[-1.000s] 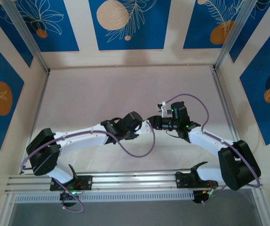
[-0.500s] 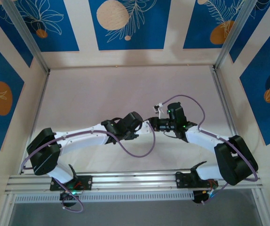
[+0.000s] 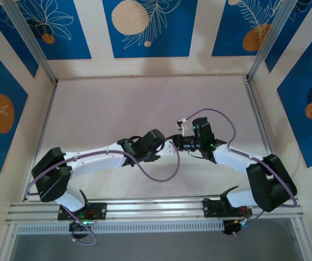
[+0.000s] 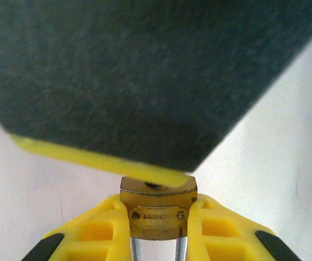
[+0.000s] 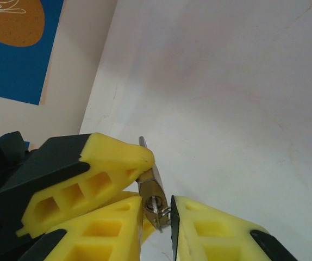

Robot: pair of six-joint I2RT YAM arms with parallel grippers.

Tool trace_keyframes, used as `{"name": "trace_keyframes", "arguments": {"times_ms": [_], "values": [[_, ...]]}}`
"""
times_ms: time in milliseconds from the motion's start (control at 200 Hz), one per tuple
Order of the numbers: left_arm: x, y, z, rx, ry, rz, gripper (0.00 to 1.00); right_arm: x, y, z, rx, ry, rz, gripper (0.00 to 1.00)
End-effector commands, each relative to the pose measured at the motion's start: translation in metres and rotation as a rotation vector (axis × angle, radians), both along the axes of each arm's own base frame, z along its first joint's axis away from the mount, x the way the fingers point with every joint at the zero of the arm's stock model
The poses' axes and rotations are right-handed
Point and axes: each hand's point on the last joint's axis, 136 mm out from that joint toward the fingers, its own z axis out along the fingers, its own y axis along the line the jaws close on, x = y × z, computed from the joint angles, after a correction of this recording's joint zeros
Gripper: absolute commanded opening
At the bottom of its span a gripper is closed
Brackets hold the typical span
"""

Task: Unlock with the key

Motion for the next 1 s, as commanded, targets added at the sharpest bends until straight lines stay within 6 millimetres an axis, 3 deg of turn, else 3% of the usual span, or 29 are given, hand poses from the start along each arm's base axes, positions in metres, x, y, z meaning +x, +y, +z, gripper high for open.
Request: {"name": "trace_keyframes", "arguments": {"times_ms": [0, 490, 996], "values": [[-0.001, -0.012, 0.009, -0.03, -0.004, -0.02, 0.14, 0.0, 0.007, 0.007, 0.022, -0.007, 0.031, 0.23], [0.002, -0.015, 0.014, -0.053, -0.024, -0.016, 0.14, -0.001, 0.009, 0.002, 0.015, 0.012, 0.032, 0.13], [0.008, -0.032, 0.012, -0.122, -0.172, -0.042, 0.13, -0.008, 0.028, 0.007, 0.07, 0.056, 0.057, 0.04]]}}
